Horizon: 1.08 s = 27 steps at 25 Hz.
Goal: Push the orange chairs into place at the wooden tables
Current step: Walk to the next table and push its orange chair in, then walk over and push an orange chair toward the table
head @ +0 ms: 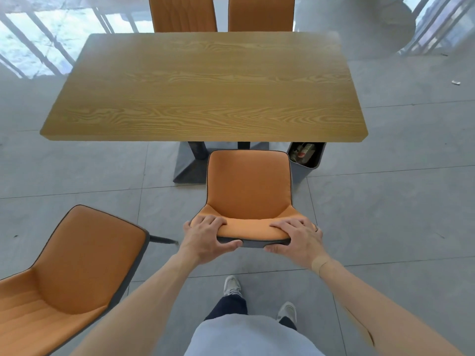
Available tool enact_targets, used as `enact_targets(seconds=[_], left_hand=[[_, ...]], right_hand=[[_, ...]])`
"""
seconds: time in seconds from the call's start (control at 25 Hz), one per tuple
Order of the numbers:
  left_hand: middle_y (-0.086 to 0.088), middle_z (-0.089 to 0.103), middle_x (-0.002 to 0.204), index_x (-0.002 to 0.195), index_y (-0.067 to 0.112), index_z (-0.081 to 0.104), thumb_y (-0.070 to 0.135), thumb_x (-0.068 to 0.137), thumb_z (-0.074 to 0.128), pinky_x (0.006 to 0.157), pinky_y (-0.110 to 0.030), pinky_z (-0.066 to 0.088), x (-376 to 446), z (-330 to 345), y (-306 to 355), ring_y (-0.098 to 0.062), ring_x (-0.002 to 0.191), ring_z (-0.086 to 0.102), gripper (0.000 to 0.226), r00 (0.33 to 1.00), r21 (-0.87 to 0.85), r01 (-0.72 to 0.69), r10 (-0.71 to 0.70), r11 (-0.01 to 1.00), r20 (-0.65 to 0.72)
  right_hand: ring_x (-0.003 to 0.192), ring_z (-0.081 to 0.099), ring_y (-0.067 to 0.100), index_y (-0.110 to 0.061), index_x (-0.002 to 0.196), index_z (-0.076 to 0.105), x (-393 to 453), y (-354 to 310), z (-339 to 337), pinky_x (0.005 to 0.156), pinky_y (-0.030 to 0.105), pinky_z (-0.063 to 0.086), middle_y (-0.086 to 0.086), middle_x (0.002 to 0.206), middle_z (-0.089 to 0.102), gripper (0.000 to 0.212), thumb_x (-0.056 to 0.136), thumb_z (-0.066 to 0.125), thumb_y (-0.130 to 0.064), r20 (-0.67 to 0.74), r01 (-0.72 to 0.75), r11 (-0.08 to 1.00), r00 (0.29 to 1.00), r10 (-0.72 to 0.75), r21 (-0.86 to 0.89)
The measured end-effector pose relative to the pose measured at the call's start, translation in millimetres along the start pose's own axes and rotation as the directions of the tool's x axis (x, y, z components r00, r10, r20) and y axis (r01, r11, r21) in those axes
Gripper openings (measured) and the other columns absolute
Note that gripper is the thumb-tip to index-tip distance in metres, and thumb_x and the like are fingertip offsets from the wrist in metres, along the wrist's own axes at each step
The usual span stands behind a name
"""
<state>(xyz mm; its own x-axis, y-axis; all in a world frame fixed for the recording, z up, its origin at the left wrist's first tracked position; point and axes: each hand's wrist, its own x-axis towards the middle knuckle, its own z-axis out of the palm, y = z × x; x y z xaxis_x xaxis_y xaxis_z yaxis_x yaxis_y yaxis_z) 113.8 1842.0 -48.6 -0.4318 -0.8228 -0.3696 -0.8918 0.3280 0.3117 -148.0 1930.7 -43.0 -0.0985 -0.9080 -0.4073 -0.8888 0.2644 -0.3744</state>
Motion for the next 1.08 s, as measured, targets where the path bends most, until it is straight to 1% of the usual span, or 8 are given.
enact_targets(seconds=[0.16, 0.28, 0.48, 0.56, 0.68, 0.8, 0.92, 1.08], left_hand=[[0.011, 0.055, 0.125, 0.117, 0.038, 0.051, 0.095, 0.062, 0.031, 0.102, -0.050, 0.027, -2, 5, 0, -0.017, 0.121, 0.041, 0.082, 0.999, -0.015, -0.011, 0.010, 1.000, -0.049], [0.012, 0.054, 0.126, 0.118, 0.039, 0.051, 0.099, 0.058, 0.026, 0.105, -0.054, 0.025, 0, 3, -2, -0.017, 0.125, 0.038, 0.088, 1.000, -0.038, -0.017, 0.016, 0.999, -0.019], [0.011, 0.049, 0.133, 0.123, 0.040, 0.050, 0.098, 0.059, 0.031, 0.108, -0.056, 0.024, -5, 1, -7, -0.019, 0.130, 0.033, 0.089, 0.997, -0.076, 0.001, 0.005, 0.997, 0.074], [0.010, 0.044, 0.139, 0.132, 0.040, 0.045, 0.091, 0.068, 0.037, 0.110, -0.052, 0.024, -16, 3, -11, -0.020, 0.134, 0.029, 0.082, 0.997, -0.102, 0.022, -0.013, 0.995, 0.082], [0.009, 0.033, 0.150, 0.142, 0.035, 0.037, 0.066, 0.085, 0.051, 0.112, -0.047, 0.026, -47, 9, -10, -0.016, 0.141, 0.020, 0.067, 0.997, -0.219, 0.046, -0.058, 0.975, -0.051], [0.008, 0.029, 0.153, 0.142, 0.033, 0.037, 0.056, 0.088, 0.054, 0.111, -0.048, 0.029, -85, 9, -8, -0.017, 0.142, 0.020, 0.062, 0.989, -0.264, 0.050, -0.084, 0.963, -0.119], [0.003, 0.039, 0.149, 0.138, 0.031, 0.045, 0.055, 0.088, 0.056, 0.112, -0.047, 0.031, -139, 17, -19, -0.019, 0.139, 0.028, 0.057, 0.981, -0.357, 0.117, -0.164, 0.927, -0.104], [0.000, 0.044, 0.145, 0.134, 0.030, 0.050, 0.056, 0.088, 0.058, 0.111, -0.043, 0.033, -229, 49, -55, -0.020, 0.136, 0.034, 0.054, 0.955, -0.465, 0.251, -0.296, 0.849, -0.023]], right_hand=[[0.127, 0.030, 0.016, -0.053, 0.126, 0.047, -3, -2, -2, 0.105, 0.055, 0.026, -0.021, 0.137, 0.047, 0.071, 0.064, 0.051, -0.087, 0.005, -0.034, 0.999, 0.999, 0.034, 0.026], [0.129, 0.029, 0.016, -0.048, 0.128, 0.049, -7, -8, 1, 0.107, 0.057, 0.025, -0.018, 0.137, 0.048, 0.068, 0.069, 0.056, -0.080, -0.047, -0.053, 0.998, 0.997, 0.055, 0.032], [0.132, 0.025, 0.016, -0.035, 0.132, 0.047, -32, -24, 18, 0.100, 0.050, 0.037, -0.011, 0.139, 0.044, 0.062, 0.081, 0.057, -0.067, -0.173, -0.082, 0.996, 0.981, 0.086, 0.028], [0.136, 0.023, 0.018, -0.033, 0.136, 0.042, -39, -31, 20, 0.099, 0.048, 0.038, -0.007, 0.144, 0.039, 0.061, 0.085, 0.053, -0.064, -0.142, -0.097, 0.995, 0.986, 0.093, -0.025], [0.138, 0.026, 0.020, -0.032, 0.138, 0.040, -54, -39, 14, 0.101, 0.047, 0.038, -0.004, 0.148, 0.037, 0.060, 0.087, 0.051, -0.061, -0.144, -0.084, 0.995, 0.987, 0.076, -0.052], [0.138, 0.029, 0.021, -0.030, 0.138, 0.044, -76, -48, 13, 0.103, 0.045, 0.038, -0.003, 0.148, 0.038, 0.057, 0.088, 0.055, -0.055, -0.163, -0.020, 0.999, 0.987, 0.013, -0.041], [0.139, 0.029, 0.022, -0.029, 0.137, 0.048, -103, -69, 26, 0.108, 0.045, 0.035, 0.000, 0.151, 0.037, 0.053, 0.089, 0.056, -0.051, -0.110, 0.062, 0.998, 0.992, -0.063, -0.012], [0.135, 0.036, 0.022, -0.028, 0.135, 0.050, -142, -109, 64, 0.109, 0.045, 0.035, -0.001, 0.145, 0.045, 0.051, 0.090, 0.055, -0.052, 0.092, 0.212, 0.977, 0.973, -0.210, -0.008]])
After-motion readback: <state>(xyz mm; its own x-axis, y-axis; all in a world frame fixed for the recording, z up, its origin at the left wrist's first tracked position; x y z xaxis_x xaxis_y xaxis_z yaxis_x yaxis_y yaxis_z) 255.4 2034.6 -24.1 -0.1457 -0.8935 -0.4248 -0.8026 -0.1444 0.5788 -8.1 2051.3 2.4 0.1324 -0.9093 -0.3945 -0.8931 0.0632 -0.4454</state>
